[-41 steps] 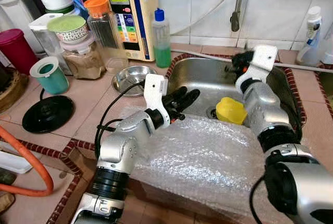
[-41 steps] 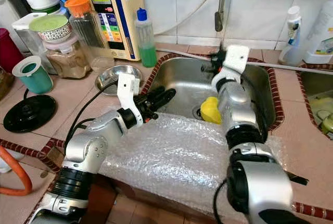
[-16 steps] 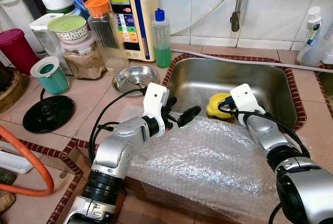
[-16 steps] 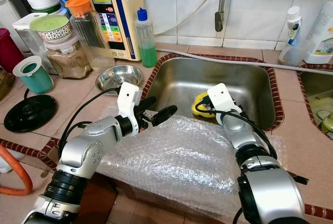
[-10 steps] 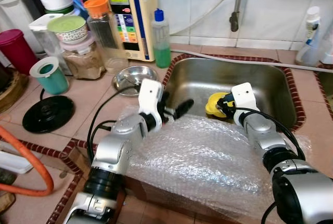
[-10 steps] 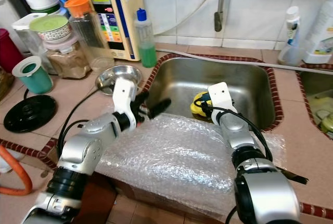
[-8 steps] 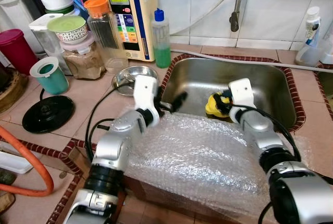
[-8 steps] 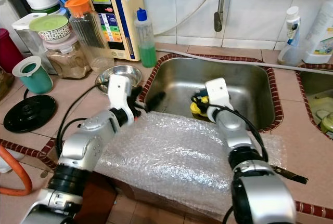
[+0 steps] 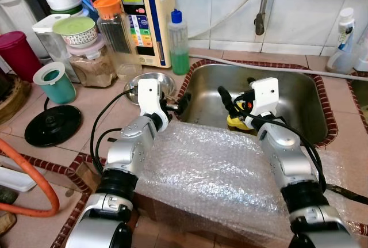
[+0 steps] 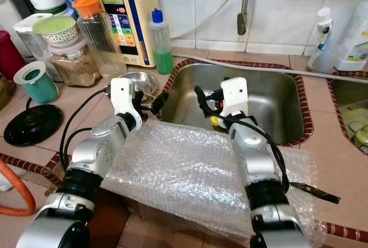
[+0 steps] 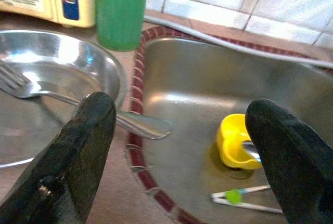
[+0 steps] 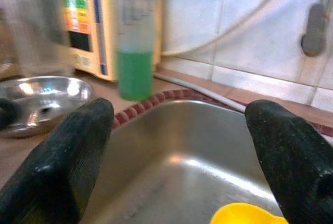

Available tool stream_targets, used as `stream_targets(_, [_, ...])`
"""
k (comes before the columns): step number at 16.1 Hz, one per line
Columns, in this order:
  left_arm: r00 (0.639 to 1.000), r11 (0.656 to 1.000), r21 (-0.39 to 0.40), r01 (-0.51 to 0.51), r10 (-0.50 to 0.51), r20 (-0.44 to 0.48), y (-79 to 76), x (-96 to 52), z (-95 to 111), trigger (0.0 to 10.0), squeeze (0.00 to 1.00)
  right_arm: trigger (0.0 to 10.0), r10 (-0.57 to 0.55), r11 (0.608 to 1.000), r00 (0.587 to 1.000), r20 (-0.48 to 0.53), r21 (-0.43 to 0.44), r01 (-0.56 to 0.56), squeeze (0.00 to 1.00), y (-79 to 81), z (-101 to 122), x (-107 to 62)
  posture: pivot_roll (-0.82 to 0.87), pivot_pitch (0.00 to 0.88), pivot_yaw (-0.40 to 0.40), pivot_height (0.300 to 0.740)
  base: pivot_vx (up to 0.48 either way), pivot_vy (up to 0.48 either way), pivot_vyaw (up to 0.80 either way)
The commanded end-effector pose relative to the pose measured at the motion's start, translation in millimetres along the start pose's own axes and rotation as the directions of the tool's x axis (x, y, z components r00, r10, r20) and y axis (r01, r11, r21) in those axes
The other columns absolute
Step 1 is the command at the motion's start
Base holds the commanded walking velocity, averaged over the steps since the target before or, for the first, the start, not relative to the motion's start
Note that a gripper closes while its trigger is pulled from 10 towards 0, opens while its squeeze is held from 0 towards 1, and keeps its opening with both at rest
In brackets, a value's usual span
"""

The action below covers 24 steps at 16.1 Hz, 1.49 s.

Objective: Kitchen organization

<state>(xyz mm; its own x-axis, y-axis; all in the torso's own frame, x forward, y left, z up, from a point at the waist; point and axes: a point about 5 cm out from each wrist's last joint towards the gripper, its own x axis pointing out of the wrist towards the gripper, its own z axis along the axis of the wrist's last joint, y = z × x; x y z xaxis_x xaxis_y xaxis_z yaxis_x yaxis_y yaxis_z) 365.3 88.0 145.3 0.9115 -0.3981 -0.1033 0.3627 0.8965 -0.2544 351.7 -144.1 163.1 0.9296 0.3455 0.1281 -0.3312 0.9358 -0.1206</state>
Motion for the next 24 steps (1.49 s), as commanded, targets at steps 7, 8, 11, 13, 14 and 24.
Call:
stream_targets(7, [0.997,0.977,0.200,-0.080,0.081,0.006,17.0,8.9,3.2,10.0,0.00,10.0,0.107,0.994,0.994,0.021,0.032,-0.107,0.56,26.6,19.4,-17.7,-0.06,0.000,0.109,0.740,0.000,0.000,0.00])
stream_targets(8, [0.997,0.958,0.275,-0.077,0.079,0.005,19.2,9.9,4.2,10.0,0.00,10.0,0.114,0.993,0.993,0.014,0.034,-0.114,0.50,28.3,21.8,-20.1,-0.06,0.000,0.108,0.740,0.000,0.000,0.00])
stream_targets(11, [0.998,0.902,0.429,-0.040,0.055,-0.023,23.4,10.8,4.2,10.0,0.00,10.0,0.120,0.992,0.993,0.003,0.045,-0.120,0.44,31.2,24.6,-23.5,-0.07,0.000,0.112,0.740,0.000,0.000,0.00])
stream_targets(13, [0.998,0.826,0.563,-0.007,0.038,-0.044,25.9,10.9,1.4,10.0,0.00,10.0,0.122,0.991,0.993,-0.004,0.052,-0.121,0.44,35.3,28.0,-25.7,-0.07,0.000,0.114,0.740,0.000,0.000,0.00])
stream_targets(14, [0.998,0.804,0.595,0.007,0.030,-0.052,25.3,10.8,-0.5,10.0,0.00,10.0,0.122,0.991,0.993,-0.004,0.052,-0.121,0.44,35.8,28.6,-25.8,-0.07,0.000,0.115,0.740,0.000,0.000,0.00])
stream_targets(24, [0.997,0.716,0.698,-0.003,0.052,-0.050,26.6,13.7,-3.4,10.0,0.00,10.0,0.402,0.915,0.900,-0.169,0.108,-0.388,0.40,65.3,18.5,-49.4,-0.09,0.000,0.115,0.740,0.000,0.000,0.00])
